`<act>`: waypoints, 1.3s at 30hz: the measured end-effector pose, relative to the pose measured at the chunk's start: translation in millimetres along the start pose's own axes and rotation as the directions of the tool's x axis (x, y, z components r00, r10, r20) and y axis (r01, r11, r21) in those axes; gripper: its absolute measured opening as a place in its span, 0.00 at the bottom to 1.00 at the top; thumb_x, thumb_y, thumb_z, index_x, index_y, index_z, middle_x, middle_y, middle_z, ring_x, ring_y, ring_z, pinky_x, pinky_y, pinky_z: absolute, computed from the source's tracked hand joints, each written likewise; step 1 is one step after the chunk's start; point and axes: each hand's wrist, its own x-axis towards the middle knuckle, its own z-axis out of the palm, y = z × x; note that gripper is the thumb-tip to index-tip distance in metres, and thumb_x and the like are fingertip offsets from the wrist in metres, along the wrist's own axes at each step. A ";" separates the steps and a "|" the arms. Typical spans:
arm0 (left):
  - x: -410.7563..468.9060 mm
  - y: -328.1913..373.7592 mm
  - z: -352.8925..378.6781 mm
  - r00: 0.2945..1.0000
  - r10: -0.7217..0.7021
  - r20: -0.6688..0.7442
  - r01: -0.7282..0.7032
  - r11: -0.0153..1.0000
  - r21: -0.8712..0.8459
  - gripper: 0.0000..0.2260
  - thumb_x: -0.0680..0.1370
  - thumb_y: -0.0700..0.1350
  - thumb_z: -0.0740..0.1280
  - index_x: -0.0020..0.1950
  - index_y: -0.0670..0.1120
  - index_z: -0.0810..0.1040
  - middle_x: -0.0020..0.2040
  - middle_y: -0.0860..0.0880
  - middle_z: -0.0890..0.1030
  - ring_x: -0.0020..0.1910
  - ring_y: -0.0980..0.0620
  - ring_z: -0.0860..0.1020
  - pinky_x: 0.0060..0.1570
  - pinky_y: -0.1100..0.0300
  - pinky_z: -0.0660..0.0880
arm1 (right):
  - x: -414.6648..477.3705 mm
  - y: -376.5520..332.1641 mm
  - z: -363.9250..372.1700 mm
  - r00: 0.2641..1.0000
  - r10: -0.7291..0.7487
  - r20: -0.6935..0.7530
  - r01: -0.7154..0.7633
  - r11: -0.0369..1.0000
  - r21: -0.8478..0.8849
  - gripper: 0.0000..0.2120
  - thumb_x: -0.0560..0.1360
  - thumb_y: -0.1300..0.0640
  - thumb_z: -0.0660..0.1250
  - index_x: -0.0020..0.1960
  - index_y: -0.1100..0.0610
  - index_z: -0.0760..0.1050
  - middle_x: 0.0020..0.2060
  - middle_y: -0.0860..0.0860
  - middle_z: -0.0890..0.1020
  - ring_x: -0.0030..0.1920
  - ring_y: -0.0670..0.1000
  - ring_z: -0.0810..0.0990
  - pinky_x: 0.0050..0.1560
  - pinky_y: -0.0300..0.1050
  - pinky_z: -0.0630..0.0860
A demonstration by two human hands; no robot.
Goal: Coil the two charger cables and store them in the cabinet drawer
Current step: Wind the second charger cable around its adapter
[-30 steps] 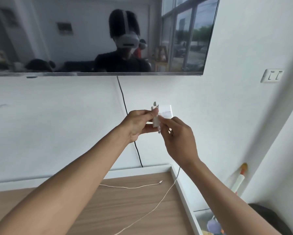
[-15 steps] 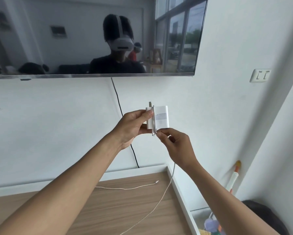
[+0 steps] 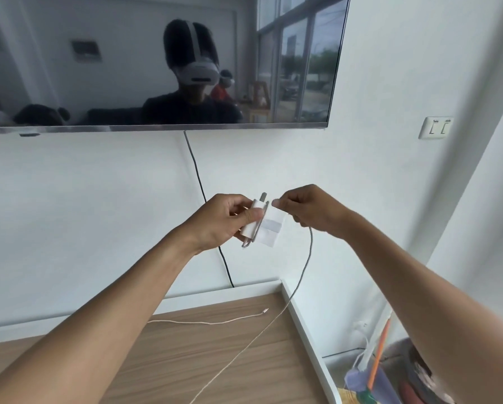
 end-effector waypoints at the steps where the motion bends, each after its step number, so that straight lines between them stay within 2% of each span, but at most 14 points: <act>1: 1.2 -0.9 0.5 1.000 -0.003 -0.020 0.003 0.999 0.036 0.09 0.78 0.47 0.68 0.53 0.43 0.81 0.48 0.41 0.83 0.41 0.48 0.81 0.45 0.57 0.81 | 0.9 -4.2 -3.5 0.999 0.016 0.028 -0.017 1.000 0.019 0.18 0.76 0.51 0.68 0.30 0.56 0.77 0.23 0.44 0.66 0.28 0.48 0.63 0.28 0.37 0.62; 3: 2.9 -2.0 2.0 0.999 -0.006 -0.040 0.008 0.997 0.071 0.09 0.77 0.47 0.69 0.52 0.44 0.81 0.50 0.41 0.83 0.42 0.48 0.82 0.41 0.61 0.80 | 1.1 -11.5 -6.0 0.999 0.029 0.029 -0.027 0.998 -0.060 0.15 0.77 0.52 0.67 0.32 0.50 0.80 0.24 0.46 0.69 0.30 0.50 0.63 0.29 0.38 0.62; 5: 4.8 -3.0 4.3 0.997 -0.003 -0.077 0.010 0.997 0.079 0.08 0.78 0.47 0.69 0.52 0.44 0.81 0.49 0.43 0.82 0.42 0.49 0.82 0.38 0.63 0.79 | 0.7 -18.3 -3.5 1.000 -0.012 -0.025 0.006 0.972 -0.234 0.12 0.77 0.54 0.66 0.36 0.51 0.81 0.28 0.50 0.73 0.29 0.51 0.65 0.28 0.38 0.63; 8: 10.8 -6.1 7.9 0.986 -0.007 -0.164 0.025 0.994 0.108 0.09 0.77 0.49 0.69 0.52 0.45 0.80 0.47 0.49 0.82 0.40 0.45 0.84 0.46 0.51 0.81 | 1.2 -25.6 5.4 0.986 -0.126 -0.112 0.081 0.936 -0.343 0.11 0.77 0.58 0.62 0.43 0.57 0.82 0.38 0.52 0.83 0.33 0.50 0.74 0.33 0.41 0.70; 10: 14.5 -5.7 11.4 0.974 -0.019 -0.226 0.040 0.995 0.088 0.09 0.77 0.50 0.70 0.51 0.45 0.80 0.47 0.50 0.82 0.39 0.44 0.84 0.48 0.46 0.81 | -1.3 -29.2 11.2 0.966 -0.202 -0.161 0.131 0.920 -0.369 0.12 0.76 0.60 0.60 0.41 0.60 0.81 0.35 0.54 0.81 0.31 0.51 0.72 0.32 0.43 0.69; 12: 17.4 -3.1 14.0 0.959 -0.048 -0.280 0.050 0.999 0.000 0.09 0.77 0.50 0.70 0.50 0.44 0.80 0.47 0.48 0.82 0.40 0.43 0.84 0.47 0.45 0.82 | -4.2 -28.0 16.8 0.931 -0.313 -0.186 0.208 0.877 -0.433 0.13 0.76 0.62 0.58 0.36 0.59 0.76 0.29 0.52 0.76 0.29 0.51 0.68 0.30 0.44 0.66; 16: 22.9 6.1 16.9 0.950 -0.079 -0.304 0.040 0.990 -0.133 0.09 0.77 0.48 0.70 0.50 0.43 0.81 0.49 0.44 0.82 0.43 0.42 0.84 0.45 0.46 0.82 | -9.1 -17.0 24.2 0.845 -0.462 -0.268 0.270 0.802 -0.532 0.11 0.78 0.59 0.57 0.40 0.57 0.74 0.31 0.50 0.71 0.31 0.54 0.70 0.31 0.51 0.69; 19: 25.1 15.3 22.4 0.955 -0.101 -0.279 0.040 0.976 -0.214 0.10 0.78 0.46 0.69 0.51 0.40 0.80 0.47 0.43 0.83 0.42 0.42 0.85 0.43 0.48 0.83 | -11.5 -12.6 25.6 0.794 -0.503 -0.341 0.269 0.793 -0.546 0.11 0.80 0.57 0.57 0.43 0.56 0.75 0.32 0.50 0.70 0.30 0.54 0.70 0.29 0.51 0.69; 22: 25.1 22.6 27.0 0.965 -0.125 -0.231 0.053 0.955 -0.292 0.11 0.78 0.45 0.69 0.53 0.37 0.79 0.50 0.38 0.82 0.44 0.40 0.85 0.43 0.48 0.83 | -11.2 -11.2 19.6 0.773 -0.505 -0.384 0.311 0.829 -0.465 0.10 0.80 0.57 0.59 0.48 0.53 0.79 0.32 0.48 0.70 0.31 0.51 0.71 0.30 0.46 0.69; 24: 23.7 27.4 30.0 0.975 -0.130 -0.182 0.060 0.936 -0.346 0.13 0.77 0.44 0.70 0.57 0.38 0.77 0.53 0.35 0.81 0.45 0.38 0.84 0.42 0.48 0.83 | -9.9 -11.4 12.4 0.791 -0.470 -0.392 0.324 0.865 -0.384 0.11 0.80 0.57 0.60 0.50 0.51 0.81 0.33 0.48 0.72 0.33 0.49 0.73 0.32 0.44 0.70; 28: 23.2 36.0 38.6 0.993 -0.060 -0.101 0.022 0.940 -0.341 0.12 0.78 0.42 0.69 0.60 0.42 0.77 0.56 0.36 0.78 0.41 0.40 0.84 0.40 0.47 0.83 | -15.0 -9.8 1.8 0.841 -0.401 -0.363 0.301 0.905 -0.301 0.12 0.79 0.58 0.60 0.52 0.48 0.82 0.35 0.47 0.74 0.35 0.46 0.75 0.33 0.36 0.69; 32: 27.4 40.1 46.6 0.995 -0.006 -0.101 -0.025 0.952 -0.305 0.10 0.78 0.41 0.68 0.59 0.43 0.79 0.57 0.40 0.80 0.43 0.42 0.83 0.43 0.44 0.82 | -27.4 -4.3 -4.3 0.798 -0.434 -0.418 0.324 0.894 -0.311 0.12 0.80 0.58 0.60 0.53 0.49 0.81 0.33 0.46 0.72 0.37 0.47 0.74 0.33 0.32 0.68; 35: 31.3 43.8 54.4 0.997 -0.001 -0.081 -0.024 0.950 -0.312 0.10 0.78 0.42 0.68 0.59 0.44 0.79 0.56 0.39 0.80 0.43 0.43 0.83 0.43 0.45 0.82 | -36.3 3.8 -7.0 0.764 -0.464 -0.447 0.322 0.876 -0.359 0.12 0.80 0.58 0.60 0.58 0.49 0.80 0.35 0.44 0.71 0.36 0.46 0.73 0.32 0.33 0.68; 39: 36.7 45.8 63.3 0.997 -0.044 -0.058 0.015 0.905 -0.425 0.11 0.77 0.42 0.69 0.59 0.43 0.78 0.56 0.35 0.80 0.43 0.42 0.83 0.43 0.44 0.82 | -49.6 19.7 -6.6 0.714 -0.500 -0.491 0.341 0.860 -0.379 0.15 0.79 0.61 0.62 0.64 0.51 0.77 0.40 0.44 0.73 0.35 0.42 0.73 0.33 0.32 0.69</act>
